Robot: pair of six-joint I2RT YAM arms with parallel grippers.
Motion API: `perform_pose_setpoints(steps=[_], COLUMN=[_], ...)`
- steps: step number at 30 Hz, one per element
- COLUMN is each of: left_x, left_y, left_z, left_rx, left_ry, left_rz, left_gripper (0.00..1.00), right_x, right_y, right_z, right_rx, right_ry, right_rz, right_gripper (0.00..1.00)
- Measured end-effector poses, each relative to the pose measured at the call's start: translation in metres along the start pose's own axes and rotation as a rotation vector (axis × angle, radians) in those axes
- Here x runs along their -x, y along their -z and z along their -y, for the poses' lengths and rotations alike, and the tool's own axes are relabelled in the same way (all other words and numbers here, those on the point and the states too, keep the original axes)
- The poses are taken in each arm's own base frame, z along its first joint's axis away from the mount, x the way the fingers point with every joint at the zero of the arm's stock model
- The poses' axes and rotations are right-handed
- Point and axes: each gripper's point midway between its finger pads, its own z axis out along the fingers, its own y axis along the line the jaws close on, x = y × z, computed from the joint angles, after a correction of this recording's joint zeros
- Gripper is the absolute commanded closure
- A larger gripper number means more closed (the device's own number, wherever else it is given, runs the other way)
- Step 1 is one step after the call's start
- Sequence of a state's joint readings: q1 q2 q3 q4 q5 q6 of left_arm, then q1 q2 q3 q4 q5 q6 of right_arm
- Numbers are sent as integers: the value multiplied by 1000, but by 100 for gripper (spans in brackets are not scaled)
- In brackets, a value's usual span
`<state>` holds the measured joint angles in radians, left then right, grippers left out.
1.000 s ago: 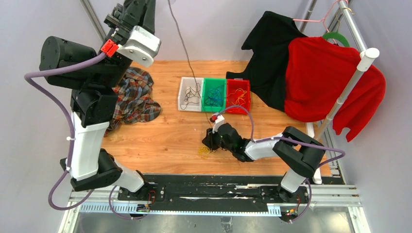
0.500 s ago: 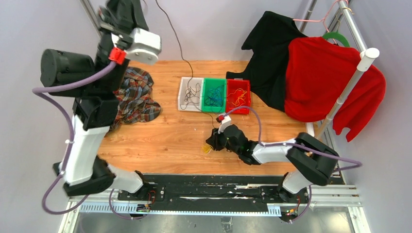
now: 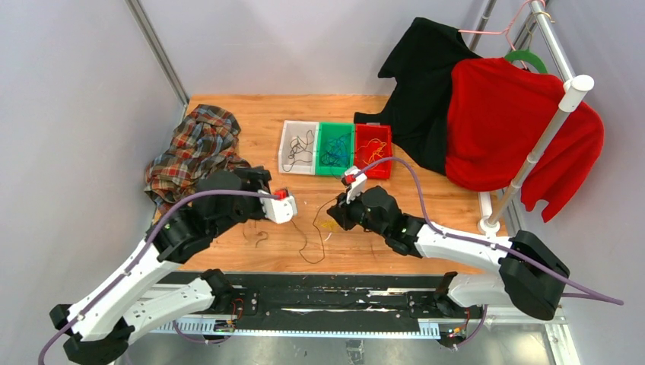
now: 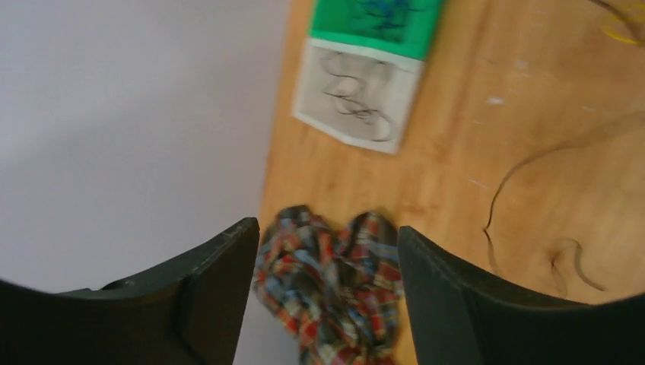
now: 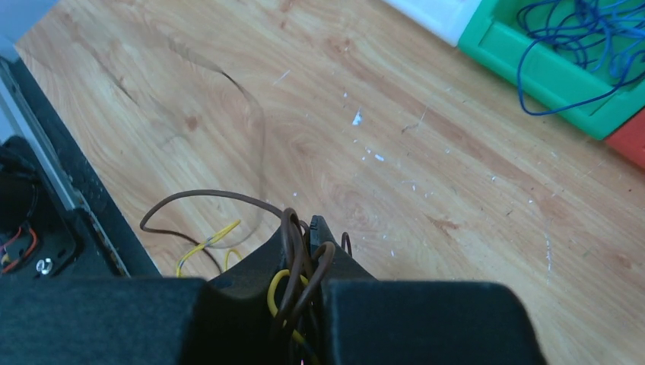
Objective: Untangle the cables
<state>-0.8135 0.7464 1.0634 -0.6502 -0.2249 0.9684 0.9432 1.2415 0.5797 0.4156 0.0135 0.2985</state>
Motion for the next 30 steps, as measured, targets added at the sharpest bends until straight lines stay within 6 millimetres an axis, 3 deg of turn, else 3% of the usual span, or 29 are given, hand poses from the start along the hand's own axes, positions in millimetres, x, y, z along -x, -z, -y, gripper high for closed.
perform_pose_setpoints(steps=[3, 6, 14, 20, 25, 28, 30], left_x=[-14, -2, 60, 75, 83, 82, 79], left_y=[-11, -18, -50, -72, -79, -83, -85], left_z=[61, 93, 117, 123, 129, 134, 136], left_rx=[-209, -349, -511, -556, -605, -622, -627], left_ry=[38, 156, 608, 795, 824, 802, 777], left_rz=[-27, 18, 169, 194, 217, 219, 218], left_gripper=[18, 18, 24, 33, 59, 86, 97], right_x=[-7, -7, 15, 30, 31, 31, 33], right_y=[0, 0, 3, 10, 11, 12, 13], right_z=[-3, -6, -14, -18, -18, -20, -20], right_rx=[20, 34, 55, 65, 68, 75, 80], right_ry=[18, 30, 42, 51, 54, 56, 57], right_rz=[-43, -64, -47, -9, -5, -5, -1], right_gripper=[99, 99, 99, 99, 99, 99, 97])
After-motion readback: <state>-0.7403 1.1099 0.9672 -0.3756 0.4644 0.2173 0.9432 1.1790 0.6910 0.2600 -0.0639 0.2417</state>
